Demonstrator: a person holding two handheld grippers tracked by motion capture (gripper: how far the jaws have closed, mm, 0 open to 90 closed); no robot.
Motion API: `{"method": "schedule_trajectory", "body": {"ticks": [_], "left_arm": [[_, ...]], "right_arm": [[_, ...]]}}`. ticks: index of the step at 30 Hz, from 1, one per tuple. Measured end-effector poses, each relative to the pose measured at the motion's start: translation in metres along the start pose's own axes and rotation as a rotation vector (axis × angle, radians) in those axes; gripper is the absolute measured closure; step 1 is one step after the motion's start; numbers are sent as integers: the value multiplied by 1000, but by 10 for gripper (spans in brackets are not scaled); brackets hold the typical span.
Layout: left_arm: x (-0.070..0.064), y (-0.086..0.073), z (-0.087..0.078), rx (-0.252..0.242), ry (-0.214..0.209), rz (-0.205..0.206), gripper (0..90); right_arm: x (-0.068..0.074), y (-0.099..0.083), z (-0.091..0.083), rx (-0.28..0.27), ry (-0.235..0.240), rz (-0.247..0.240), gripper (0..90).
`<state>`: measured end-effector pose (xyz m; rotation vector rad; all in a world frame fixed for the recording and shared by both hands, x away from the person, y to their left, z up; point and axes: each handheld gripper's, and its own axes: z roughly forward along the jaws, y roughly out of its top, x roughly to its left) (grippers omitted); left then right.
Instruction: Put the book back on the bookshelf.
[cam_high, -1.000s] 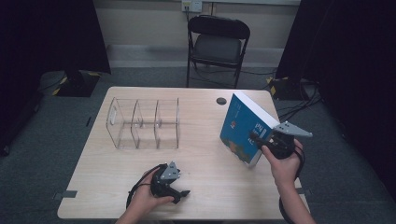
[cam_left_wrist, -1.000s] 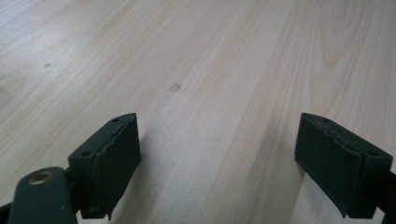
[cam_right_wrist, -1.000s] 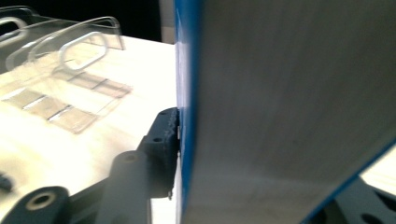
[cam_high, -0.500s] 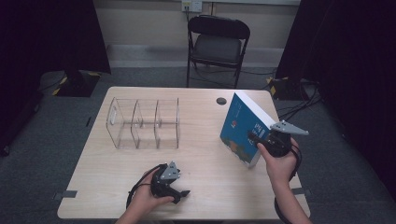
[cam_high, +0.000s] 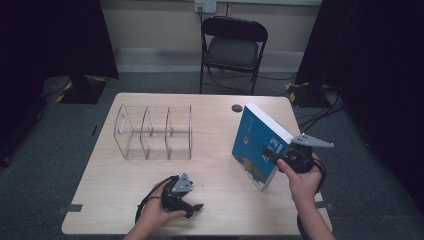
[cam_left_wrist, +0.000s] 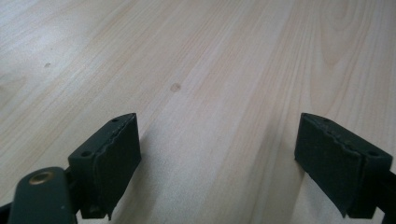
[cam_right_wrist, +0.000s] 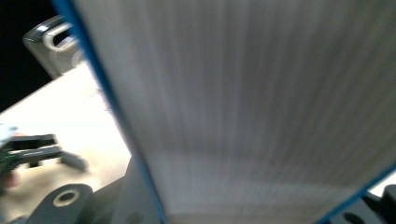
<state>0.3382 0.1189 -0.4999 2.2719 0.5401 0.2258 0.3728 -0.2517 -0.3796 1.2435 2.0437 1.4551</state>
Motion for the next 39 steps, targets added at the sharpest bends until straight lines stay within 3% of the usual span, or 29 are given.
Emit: {"method": "schedule_trajectory", "body": {"ticks": [4,7,13,17,24,28,39], "left_arm": [[0,0,1,-11,-3,0,138],[0,0,1,-10,-1,-1,138],[0,0,1,-8,0,2,137],[0,0,1,-7,0,1,137],[0,0,1,-10,0,-1,137],[-1,0,2,-14,-2,-10,134],[-3,1,4,0,-14,2,72]], "right_arm": [[8,-9,-10,-10,71,10,618],[20,-14,-14,-12,113,-9,618],[40,-16,-17,-14,148,-92,618],[40,-22,-21,-25,174,-87,617],[38,-30,-26,-25,182,-128,614],[39,-29,-26,-15,184,-175,611],[38,-32,-26,-45,189,-197,606]]}}
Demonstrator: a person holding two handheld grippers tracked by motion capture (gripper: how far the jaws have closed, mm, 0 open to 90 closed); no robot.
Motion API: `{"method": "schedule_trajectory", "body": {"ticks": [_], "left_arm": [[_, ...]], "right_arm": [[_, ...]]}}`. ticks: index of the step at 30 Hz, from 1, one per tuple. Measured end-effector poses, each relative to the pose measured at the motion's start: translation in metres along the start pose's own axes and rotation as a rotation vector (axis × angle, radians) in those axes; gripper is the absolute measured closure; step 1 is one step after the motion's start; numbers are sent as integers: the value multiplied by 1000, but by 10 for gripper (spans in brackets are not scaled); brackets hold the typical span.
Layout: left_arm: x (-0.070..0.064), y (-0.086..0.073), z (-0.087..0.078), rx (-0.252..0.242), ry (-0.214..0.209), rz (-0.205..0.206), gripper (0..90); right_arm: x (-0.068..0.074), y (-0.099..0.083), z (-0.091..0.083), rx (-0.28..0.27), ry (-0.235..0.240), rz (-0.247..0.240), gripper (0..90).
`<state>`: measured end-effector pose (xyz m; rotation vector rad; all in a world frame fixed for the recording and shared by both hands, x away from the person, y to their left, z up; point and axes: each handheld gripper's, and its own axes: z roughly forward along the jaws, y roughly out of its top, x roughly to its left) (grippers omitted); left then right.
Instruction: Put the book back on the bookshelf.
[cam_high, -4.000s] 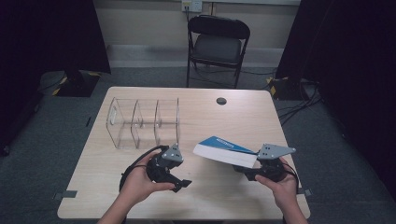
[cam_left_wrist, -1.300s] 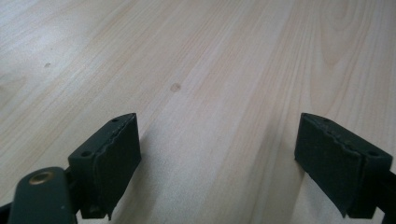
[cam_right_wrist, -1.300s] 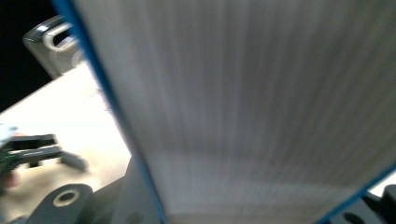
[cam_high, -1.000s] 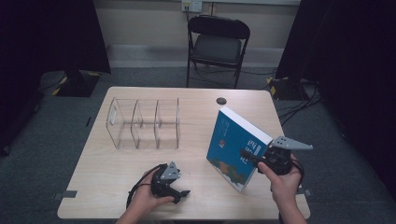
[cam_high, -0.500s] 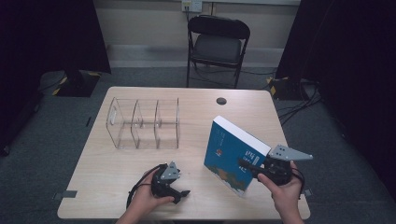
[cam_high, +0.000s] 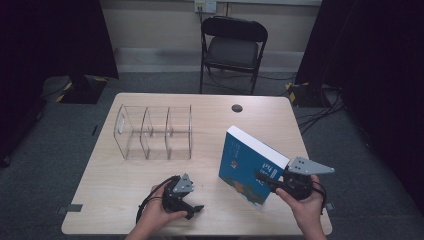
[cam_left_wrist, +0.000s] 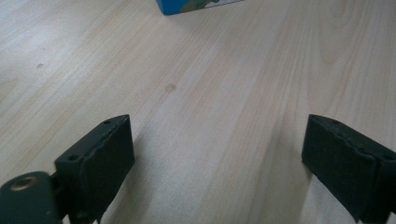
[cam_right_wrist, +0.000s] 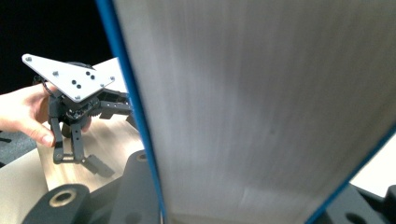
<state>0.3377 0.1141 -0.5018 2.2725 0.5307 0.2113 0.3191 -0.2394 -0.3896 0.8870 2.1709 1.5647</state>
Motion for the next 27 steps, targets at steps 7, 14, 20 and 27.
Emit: {"method": "schedule_trajectory", "body": {"ticks": [7,14,20,27], "left_arm": [[-3,2,3,29,2,15,0],[-3,3,3,25,7,2,9],[0,3,1,25,21,-9,51],[3,3,-2,16,28,-27,146]], "right_arm": [[0,0,0,1,9,-8,609],[-1,-1,0,0,65,-1,613],[6,-3,2,-17,100,0,614],[6,-4,3,-24,137,-7,615]]}}
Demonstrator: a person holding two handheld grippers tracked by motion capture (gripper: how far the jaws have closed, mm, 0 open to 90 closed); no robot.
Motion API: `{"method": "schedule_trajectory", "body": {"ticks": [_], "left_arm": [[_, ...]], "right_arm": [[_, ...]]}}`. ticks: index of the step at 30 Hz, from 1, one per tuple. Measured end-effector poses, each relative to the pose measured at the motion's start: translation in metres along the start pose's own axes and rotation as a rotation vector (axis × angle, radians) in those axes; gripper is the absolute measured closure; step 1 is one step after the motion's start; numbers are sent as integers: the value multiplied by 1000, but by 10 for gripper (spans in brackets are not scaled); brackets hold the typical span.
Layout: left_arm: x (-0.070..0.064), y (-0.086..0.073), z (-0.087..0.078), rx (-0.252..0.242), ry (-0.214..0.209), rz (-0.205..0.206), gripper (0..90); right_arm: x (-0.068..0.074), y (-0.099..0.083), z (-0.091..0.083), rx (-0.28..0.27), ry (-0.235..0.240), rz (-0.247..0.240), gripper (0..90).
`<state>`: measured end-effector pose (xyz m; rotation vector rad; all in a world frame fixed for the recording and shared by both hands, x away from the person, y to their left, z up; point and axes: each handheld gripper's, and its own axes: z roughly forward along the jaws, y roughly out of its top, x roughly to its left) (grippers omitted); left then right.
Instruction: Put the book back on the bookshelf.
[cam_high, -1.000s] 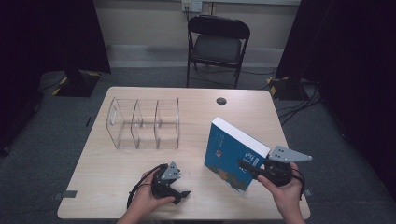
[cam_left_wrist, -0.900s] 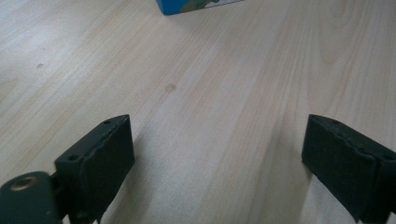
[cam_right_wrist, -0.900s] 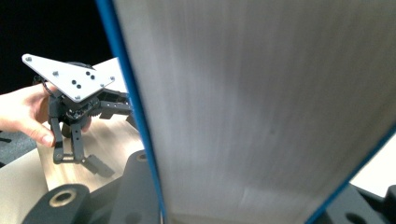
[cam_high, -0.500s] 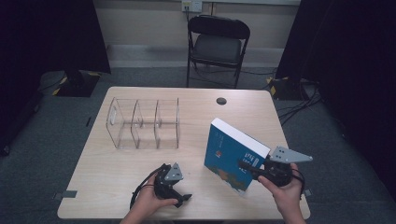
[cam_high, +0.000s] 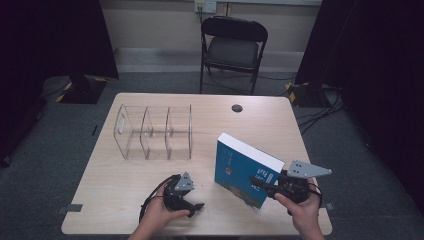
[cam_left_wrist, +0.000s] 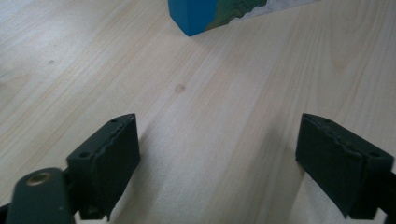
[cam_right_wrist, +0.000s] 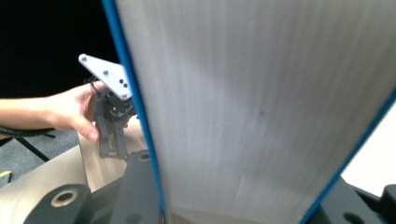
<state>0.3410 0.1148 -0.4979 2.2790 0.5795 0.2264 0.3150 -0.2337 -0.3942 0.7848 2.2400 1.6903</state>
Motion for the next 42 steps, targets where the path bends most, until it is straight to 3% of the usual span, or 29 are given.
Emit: {"method": "schedule_trajectory", "body": {"ticks": [5,12,15,16,28,32,42], "left_arm": [[3,2,-2,23,-14,-23,154],[10,10,-7,100,-27,-36,161],[14,18,-11,102,-43,-39,161],[16,23,-13,122,-41,-15,162],[18,63,-26,143,-54,44,172],[19,74,-30,195,-67,88,188],[22,101,-37,234,-73,119,200]], "right_arm": [[-3,1,0,6,7,-17,612],[-2,2,0,12,3,-30,608],[-3,2,0,10,2,-29,607],[-4,2,0,9,1,-30,607],[-4,0,0,-6,-8,-45,601],[-4,0,0,-6,-10,-44,597],[-3,1,-1,5,-15,-53,590]]}}
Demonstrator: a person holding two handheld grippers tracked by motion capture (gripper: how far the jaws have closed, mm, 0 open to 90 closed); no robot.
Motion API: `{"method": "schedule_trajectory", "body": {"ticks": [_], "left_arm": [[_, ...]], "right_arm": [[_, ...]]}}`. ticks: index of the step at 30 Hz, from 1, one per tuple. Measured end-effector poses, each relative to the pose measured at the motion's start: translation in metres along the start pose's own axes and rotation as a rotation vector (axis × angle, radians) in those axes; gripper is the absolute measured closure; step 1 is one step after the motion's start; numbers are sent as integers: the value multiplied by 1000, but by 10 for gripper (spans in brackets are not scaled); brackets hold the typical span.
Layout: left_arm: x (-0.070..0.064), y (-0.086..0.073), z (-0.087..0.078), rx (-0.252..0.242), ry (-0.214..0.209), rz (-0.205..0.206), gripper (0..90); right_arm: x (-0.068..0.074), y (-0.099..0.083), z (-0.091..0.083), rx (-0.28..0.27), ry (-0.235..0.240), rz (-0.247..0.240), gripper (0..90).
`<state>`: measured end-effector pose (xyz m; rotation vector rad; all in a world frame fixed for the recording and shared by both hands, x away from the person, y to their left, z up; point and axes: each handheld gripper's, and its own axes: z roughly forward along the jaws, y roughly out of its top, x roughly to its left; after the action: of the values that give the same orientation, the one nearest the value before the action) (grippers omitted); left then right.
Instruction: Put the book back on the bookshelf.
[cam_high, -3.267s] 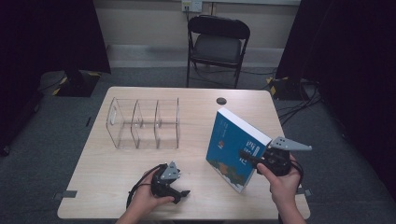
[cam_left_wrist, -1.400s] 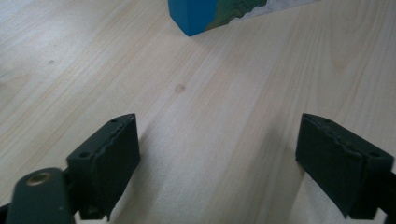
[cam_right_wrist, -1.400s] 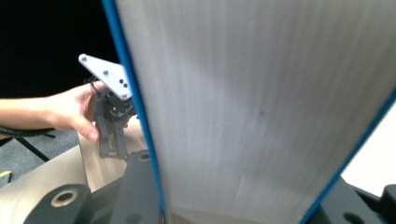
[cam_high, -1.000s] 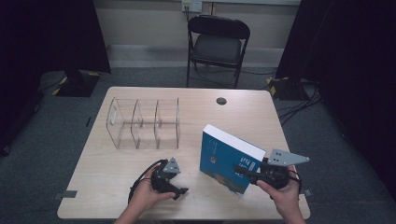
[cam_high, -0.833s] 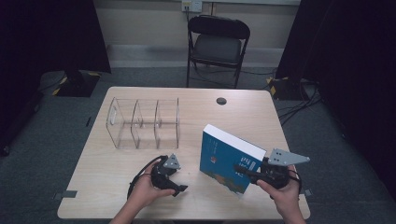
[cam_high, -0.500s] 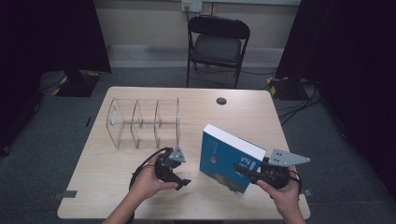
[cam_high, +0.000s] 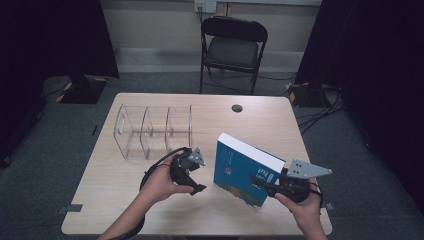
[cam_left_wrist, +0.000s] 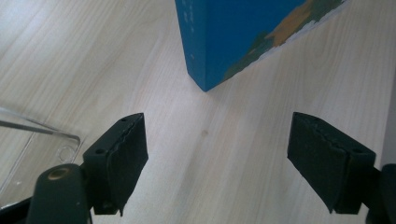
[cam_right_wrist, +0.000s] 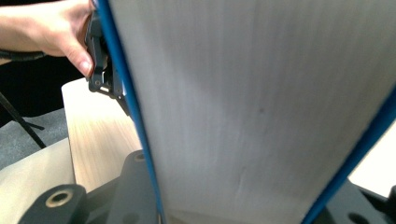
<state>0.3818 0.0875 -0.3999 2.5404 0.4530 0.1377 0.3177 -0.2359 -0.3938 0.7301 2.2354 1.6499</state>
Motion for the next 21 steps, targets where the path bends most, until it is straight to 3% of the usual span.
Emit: {"method": "schedule_trajectory", "body": {"ticks": [15,21], "left_arm": [[5,31,-23,20,3,26,208],[6,42,-29,44,1,56,209]], "right_arm": [[0,-1,0,-7,2,2,588],[-1,-1,0,-8,3,1,588]]}}
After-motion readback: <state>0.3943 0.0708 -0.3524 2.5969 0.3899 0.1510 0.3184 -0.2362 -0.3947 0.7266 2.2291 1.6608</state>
